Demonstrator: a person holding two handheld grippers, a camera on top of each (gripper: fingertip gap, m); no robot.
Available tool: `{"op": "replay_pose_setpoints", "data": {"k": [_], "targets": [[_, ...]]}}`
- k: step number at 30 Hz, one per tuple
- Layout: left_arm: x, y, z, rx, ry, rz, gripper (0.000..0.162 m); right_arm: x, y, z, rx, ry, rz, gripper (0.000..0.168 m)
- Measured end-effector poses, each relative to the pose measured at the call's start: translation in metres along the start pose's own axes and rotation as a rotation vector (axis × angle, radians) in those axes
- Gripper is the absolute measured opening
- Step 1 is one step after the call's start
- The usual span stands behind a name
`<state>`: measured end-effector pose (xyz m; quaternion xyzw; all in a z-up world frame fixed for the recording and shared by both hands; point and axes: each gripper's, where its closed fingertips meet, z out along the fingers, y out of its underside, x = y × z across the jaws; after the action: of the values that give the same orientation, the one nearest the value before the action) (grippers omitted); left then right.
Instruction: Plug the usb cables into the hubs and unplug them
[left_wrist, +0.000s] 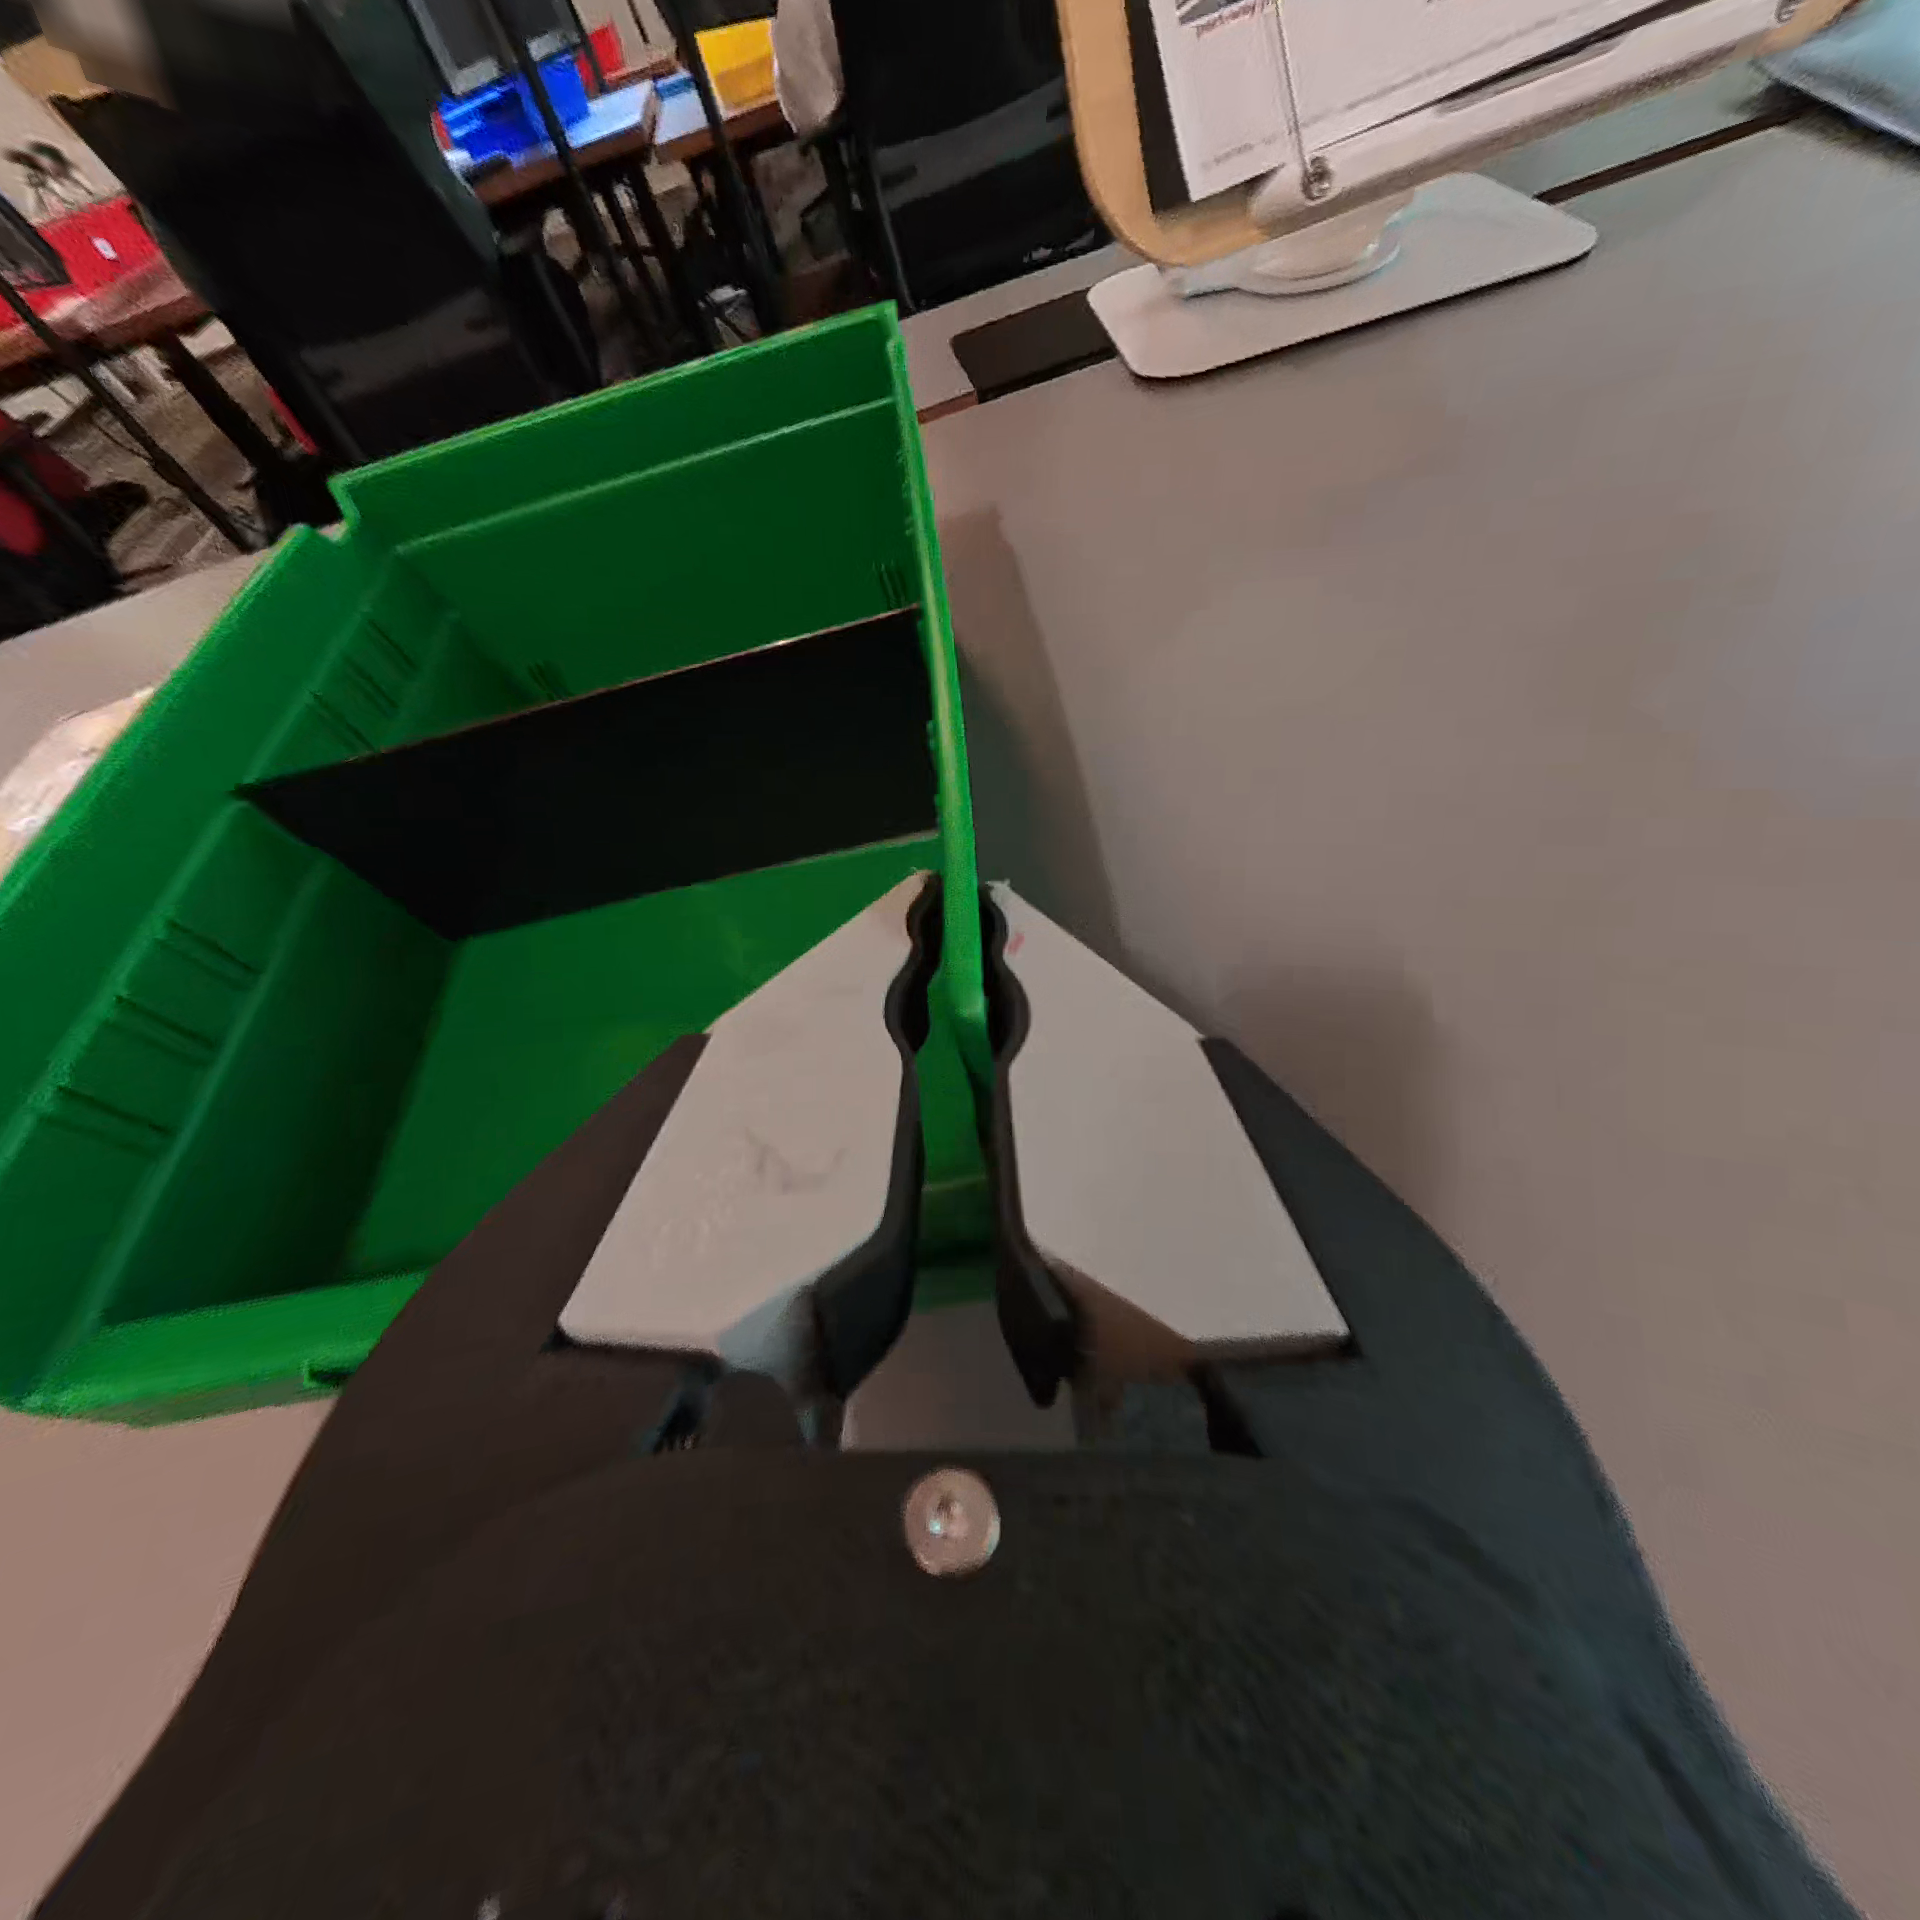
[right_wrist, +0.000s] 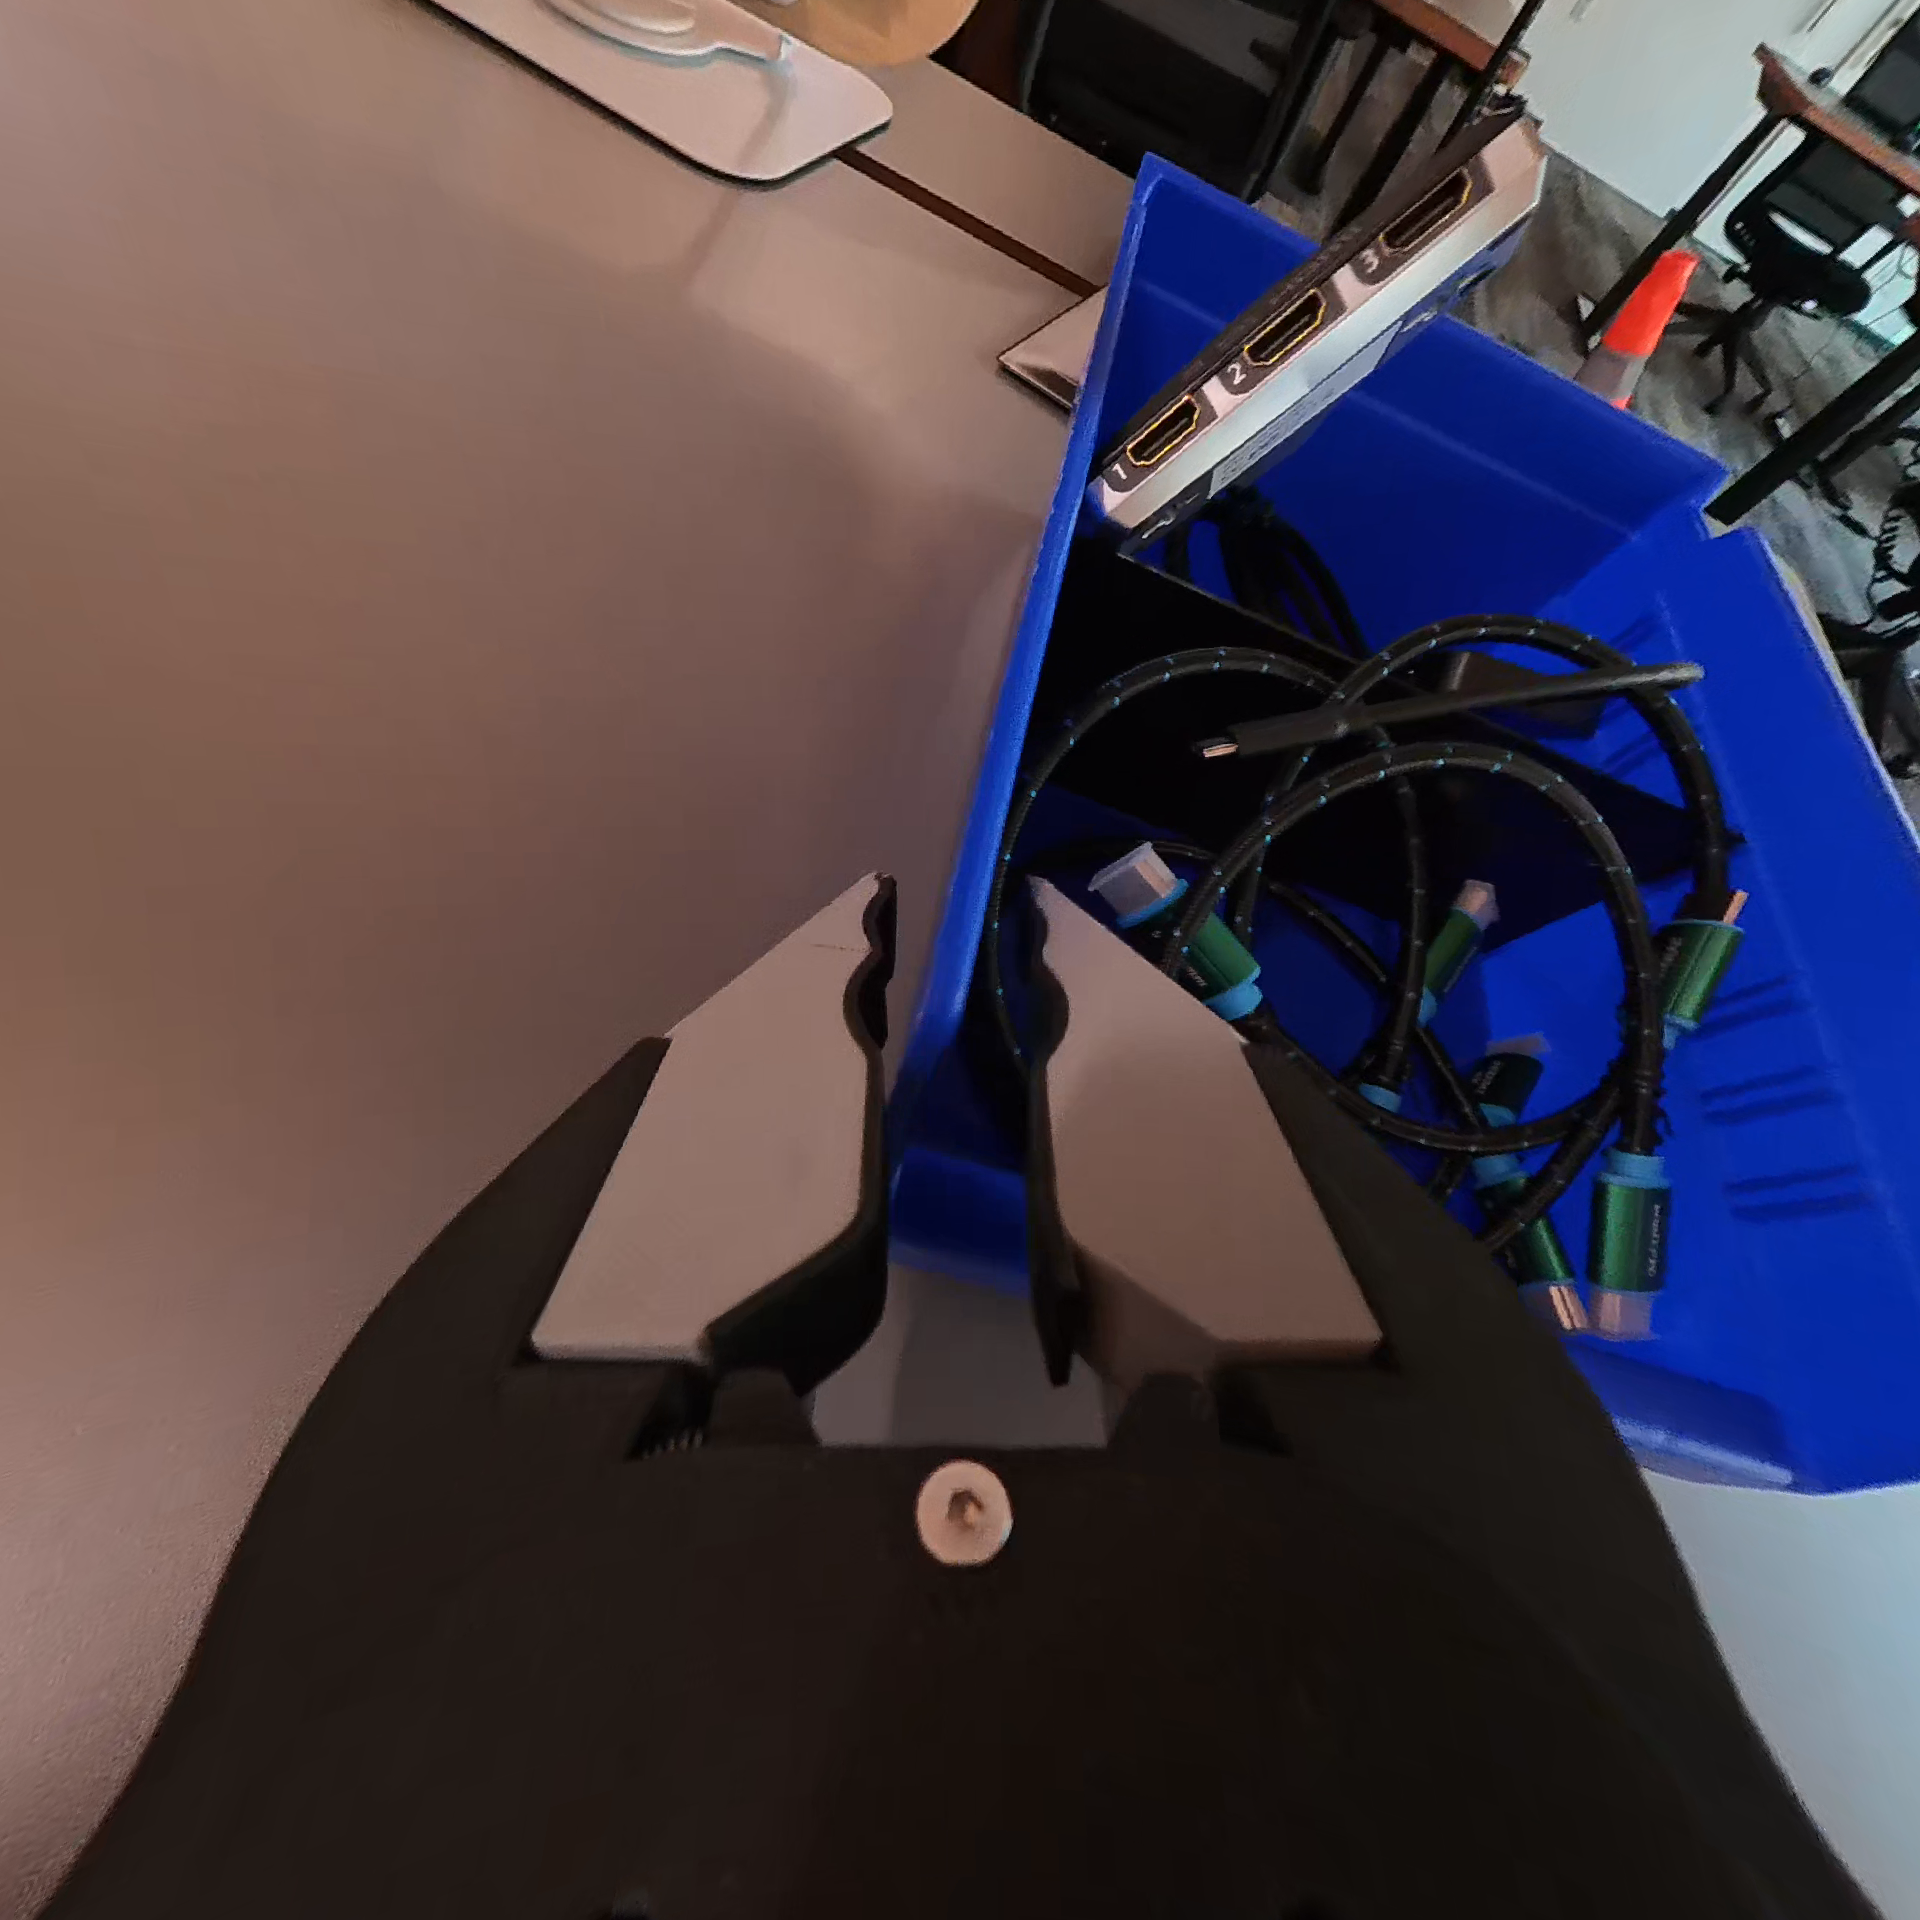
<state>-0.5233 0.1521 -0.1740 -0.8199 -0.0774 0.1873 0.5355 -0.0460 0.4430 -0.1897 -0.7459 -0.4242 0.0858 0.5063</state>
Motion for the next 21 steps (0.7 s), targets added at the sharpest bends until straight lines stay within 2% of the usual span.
{"op": "replay_pose_setpoints", "data": {"k": [3,6,9,14,21], "targets": [[-0.017,-0.005,-0.014,0.051,-0.034,0.064,0.003,-0.002,-0.003,0.001,-0.012,-0.023,0.034,0.011],[-0.032,-0.006,-0.034,0.083,0.008,0.013,0.002,-0.006,-0.002,0.000,-0.041,-0.030,0.055,0.009],[-0.053,-0.016,-0.057,0.147,0.039,-0.074,0.002,-0.030,-0.007,-0.007,-0.034,-0.086,0.055,0.010],[-0.088,-0.059,-0.102,0.331,-0.042,-0.087,0.002,-0.106,-0.029,-0.018,-0.035,-0.178,0.010,0.012],[-0.104,-0.119,-0.159,0.497,-0.168,0.004,0.002,-0.253,-0.086,-0.012,-0.017,-0.335,-0.038,0.022]]}}
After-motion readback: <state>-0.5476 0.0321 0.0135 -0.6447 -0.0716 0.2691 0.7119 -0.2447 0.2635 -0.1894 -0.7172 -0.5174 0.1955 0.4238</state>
